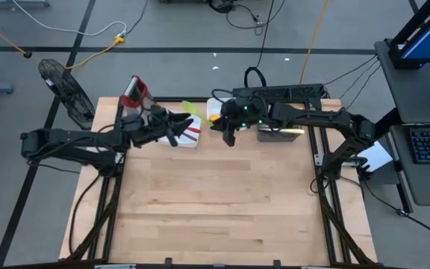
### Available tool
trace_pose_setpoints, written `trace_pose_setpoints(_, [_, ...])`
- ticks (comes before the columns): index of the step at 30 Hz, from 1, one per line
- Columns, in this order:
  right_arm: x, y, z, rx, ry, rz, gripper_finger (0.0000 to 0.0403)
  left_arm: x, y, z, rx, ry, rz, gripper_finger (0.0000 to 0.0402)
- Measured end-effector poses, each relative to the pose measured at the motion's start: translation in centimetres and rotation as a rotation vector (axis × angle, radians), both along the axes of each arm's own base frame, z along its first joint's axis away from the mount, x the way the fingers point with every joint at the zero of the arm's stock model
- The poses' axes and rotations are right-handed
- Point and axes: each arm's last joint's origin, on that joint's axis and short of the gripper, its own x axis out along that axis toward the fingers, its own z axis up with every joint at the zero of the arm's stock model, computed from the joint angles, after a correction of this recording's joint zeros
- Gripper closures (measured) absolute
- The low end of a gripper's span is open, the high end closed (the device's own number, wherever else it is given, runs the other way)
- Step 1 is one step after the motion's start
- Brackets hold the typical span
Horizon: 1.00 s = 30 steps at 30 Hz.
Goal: Pick & Place Kitchen Items
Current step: Put the green serving spoon into the left white bin
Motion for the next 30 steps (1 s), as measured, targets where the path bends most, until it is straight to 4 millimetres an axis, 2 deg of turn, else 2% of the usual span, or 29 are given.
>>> trace_pose_setpoints(6, [-0.9, -1.0, 0.8, 0.066, -0.038, 0.099, 0.0353, 1.5, 0.3, -1.5, -0.083, 0.015, -0.002, 0.0215])
trace_pose_setpoints(11, [-1.9, -1.4, 2.0, 0.044, -0.071, 0.096, 0.0353, 2.2, 0.5, -2.4, -0.174, 0.014, -0.009, 0.0215])
trace_pose_setpoints(18, [-2.2, -1.6, 3.0, 0.043, -0.138, 0.104, 0.0353, 3.2, 0.6, -1.7, -0.266, -0.159, -0.017, 0.0215])
trace_pose_setpoints(30, [-2.0, -1.1, 3.1, 0.088, -0.142, 0.104, 0.0353, 6.0, 0.1, -0.4, -0.228, -0.169, -0.035, 0.0215])
